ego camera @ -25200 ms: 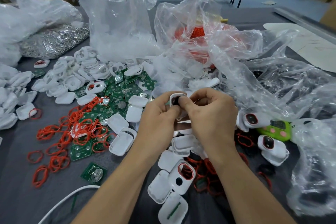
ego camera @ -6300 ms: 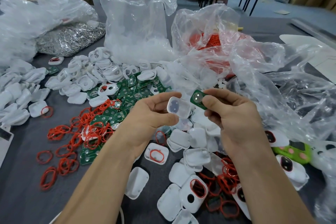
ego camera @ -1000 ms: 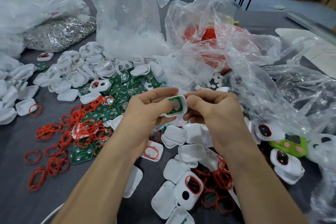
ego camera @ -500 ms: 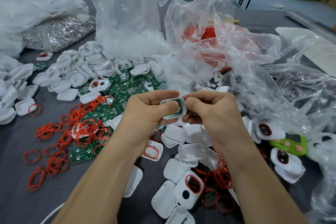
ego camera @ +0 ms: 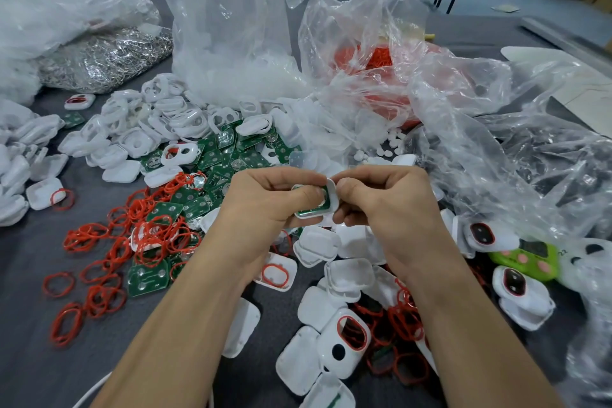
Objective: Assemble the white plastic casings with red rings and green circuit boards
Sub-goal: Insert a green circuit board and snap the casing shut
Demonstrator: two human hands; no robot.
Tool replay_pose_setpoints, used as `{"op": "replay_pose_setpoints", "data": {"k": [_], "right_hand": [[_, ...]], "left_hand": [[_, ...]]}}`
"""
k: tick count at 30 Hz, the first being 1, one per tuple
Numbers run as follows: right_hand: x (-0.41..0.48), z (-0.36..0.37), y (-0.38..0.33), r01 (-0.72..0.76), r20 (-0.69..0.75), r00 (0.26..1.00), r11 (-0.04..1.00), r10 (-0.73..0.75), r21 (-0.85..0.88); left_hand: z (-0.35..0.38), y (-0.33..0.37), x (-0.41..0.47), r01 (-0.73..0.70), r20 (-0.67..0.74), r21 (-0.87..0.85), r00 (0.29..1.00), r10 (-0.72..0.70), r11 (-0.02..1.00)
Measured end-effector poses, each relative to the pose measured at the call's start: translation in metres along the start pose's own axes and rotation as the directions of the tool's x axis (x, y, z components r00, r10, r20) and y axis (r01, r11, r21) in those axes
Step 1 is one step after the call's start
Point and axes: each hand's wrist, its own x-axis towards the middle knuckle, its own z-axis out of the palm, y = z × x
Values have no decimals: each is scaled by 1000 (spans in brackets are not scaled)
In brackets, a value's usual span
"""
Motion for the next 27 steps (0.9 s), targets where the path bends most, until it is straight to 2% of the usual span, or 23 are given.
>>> {"op": "replay_pose_setpoints", "data": {"k": [5, 16, 27], "right_hand": [[0, 1, 0, 11, 22, 1000, 1000, -12, 7], [2, -1, 2, 21, 23, 1000, 1000, -21, -10], [2, 1, 3, 20, 30, 999, 1000, -20, -12]], "left_hand": [[0, 0, -1, -4, -39, 26, 999, 5, 1000], [-6, 1, 2, 79, 74, -116, 995, -71, 990], [-10, 1, 2, 80, 60, -37, 995, -78, 996]]}}
